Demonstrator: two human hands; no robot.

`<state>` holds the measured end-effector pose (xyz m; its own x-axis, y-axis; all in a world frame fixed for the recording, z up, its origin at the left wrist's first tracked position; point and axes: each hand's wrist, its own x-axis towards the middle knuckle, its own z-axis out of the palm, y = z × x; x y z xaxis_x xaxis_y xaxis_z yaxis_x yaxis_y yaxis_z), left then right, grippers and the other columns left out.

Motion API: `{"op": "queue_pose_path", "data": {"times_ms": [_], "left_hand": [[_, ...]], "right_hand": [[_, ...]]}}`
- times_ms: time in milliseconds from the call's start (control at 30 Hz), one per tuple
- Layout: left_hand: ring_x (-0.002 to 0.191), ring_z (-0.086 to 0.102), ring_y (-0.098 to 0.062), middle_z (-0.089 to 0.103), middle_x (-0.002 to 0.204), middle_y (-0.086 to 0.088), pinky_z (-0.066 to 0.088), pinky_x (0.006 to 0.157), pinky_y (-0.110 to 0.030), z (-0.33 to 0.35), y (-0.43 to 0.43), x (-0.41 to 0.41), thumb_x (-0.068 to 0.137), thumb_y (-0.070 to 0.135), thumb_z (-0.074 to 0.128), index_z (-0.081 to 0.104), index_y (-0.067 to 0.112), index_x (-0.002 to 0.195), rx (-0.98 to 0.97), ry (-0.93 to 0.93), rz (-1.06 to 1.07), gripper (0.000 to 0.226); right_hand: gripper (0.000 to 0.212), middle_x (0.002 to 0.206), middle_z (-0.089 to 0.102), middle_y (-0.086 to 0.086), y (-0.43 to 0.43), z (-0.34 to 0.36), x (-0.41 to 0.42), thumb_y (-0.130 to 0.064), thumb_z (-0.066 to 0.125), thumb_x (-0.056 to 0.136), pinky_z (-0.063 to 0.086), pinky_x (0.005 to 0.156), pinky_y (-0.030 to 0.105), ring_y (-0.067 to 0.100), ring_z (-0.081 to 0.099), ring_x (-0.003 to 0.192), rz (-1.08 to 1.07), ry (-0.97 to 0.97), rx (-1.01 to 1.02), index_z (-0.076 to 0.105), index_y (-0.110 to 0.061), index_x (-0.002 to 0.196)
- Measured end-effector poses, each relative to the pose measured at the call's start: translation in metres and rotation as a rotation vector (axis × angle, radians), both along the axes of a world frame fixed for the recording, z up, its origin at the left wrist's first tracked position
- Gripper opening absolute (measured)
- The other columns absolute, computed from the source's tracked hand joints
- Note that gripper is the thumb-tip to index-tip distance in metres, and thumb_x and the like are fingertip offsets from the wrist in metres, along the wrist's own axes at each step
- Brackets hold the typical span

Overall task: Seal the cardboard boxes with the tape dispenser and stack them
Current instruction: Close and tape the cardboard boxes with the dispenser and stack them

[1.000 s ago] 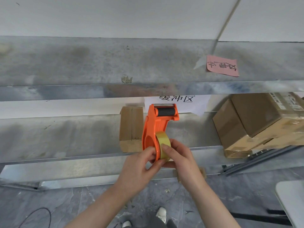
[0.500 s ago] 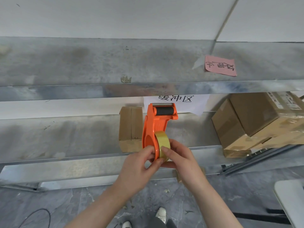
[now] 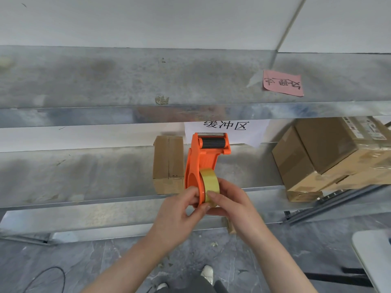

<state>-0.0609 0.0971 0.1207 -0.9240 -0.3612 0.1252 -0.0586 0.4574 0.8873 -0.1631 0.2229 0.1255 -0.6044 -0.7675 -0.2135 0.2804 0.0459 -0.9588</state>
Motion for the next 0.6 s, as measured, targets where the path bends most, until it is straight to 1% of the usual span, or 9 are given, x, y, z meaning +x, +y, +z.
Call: {"op": "queue_pose_path", "data": {"times_ms": [100,233,300,367,467,533,600], "left_hand": [[0.083,0.067,0.000,0.070,0.088,0.019,0.051,0.071,-0.023,-0.0024,0.0016,0.0007,0.087,0.032,0.061,0.064,0.021,0.096,-0.031,0.006,0.008,0.014],[0.084,0.066,0.002,0.069,0.090,0.020,0.051,0.071,-0.024,-0.0021,0.0026,0.0010,0.088,0.037,0.059,0.064,0.023,0.099,-0.032,0.014,0.017,0.018],[0.083,0.067,0.001,0.070,0.089,0.019,0.050,0.070,-0.025,-0.0021,0.0033,0.0005,0.087,0.043,0.055,0.064,0.023,0.099,-0.033,0.020,0.025,0.025],[0.083,0.067,0.001,0.070,0.089,0.018,0.050,0.069,-0.027,-0.0026,0.0034,0.0000,0.086,0.045,0.053,0.064,0.023,0.099,-0.039,0.023,0.036,0.028],[0.085,0.066,0.004,0.070,0.092,0.020,0.051,0.070,-0.023,-0.0029,0.0029,-0.0008,0.086,0.046,0.052,0.063,0.024,0.099,-0.042,0.018,0.037,0.028],[0.085,0.065,0.006,0.069,0.094,0.022,0.050,0.070,-0.020,-0.0025,0.0024,-0.0010,0.086,0.046,0.051,0.061,0.029,0.098,-0.059,0.014,0.036,0.024],[0.084,0.065,0.005,0.068,0.095,0.021,0.050,0.070,-0.021,-0.0024,0.0012,-0.0018,0.085,0.047,0.050,0.057,0.033,0.098,-0.088,0.009,0.042,0.021]], "right_hand": [[0.027,0.105,0.072,0.013,-0.0008,0.0010,0.0021,-0.017,0.060,0.092,0.058,0.083,0.040,0.030,0.069,0.099,-0.040,-0.007,-0.006,0.064,-0.008,0.117],[0.022,0.103,0.073,0.012,-0.0013,0.0027,0.0024,-0.014,0.057,0.096,0.058,0.083,0.038,0.028,0.070,0.098,-0.042,0.014,0.008,0.064,-0.009,0.117],[0.023,0.102,0.073,0.010,-0.0026,0.0022,0.0021,-0.017,0.059,0.094,0.058,0.084,0.038,0.026,0.070,0.097,-0.045,0.015,0.004,0.064,-0.010,0.115],[0.029,0.101,0.074,0.009,-0.0046,0.0019,0.0019,-0.023,0.059,0.088,0.057,0.083,0.037,0.025,0.071,0.096,-0.047,0.007,-0.002,0.065,-0.011,0.114],[0.030,0.102,0.074,0.009,-0.0059,-0.0005,0.0011,-0.025,0.058,0.087,0.058,0.084,0.037,0.024,0.070,0.097,-0.051,0.010,-0.001,0.065,-0.011,0.113],[0.026,0.102,0.073,0.010,-0.0067,-0.0013,0.0011,-0.023,0.059,0.090,0.057,0.085,0.040,0.025,0.070,0.098,-0.055,0.017,-0.001,0.065,-0.011,0.113],[0.027,0.102,0.073,0.010,-0.0078,-0.0014,0.0013,-0.023,0.059,0.090,0.058,0.084,0.040,0.024,0.070,0.097,-0.060,0.014,-0.005,0.065,-0.011,0.113]]}}
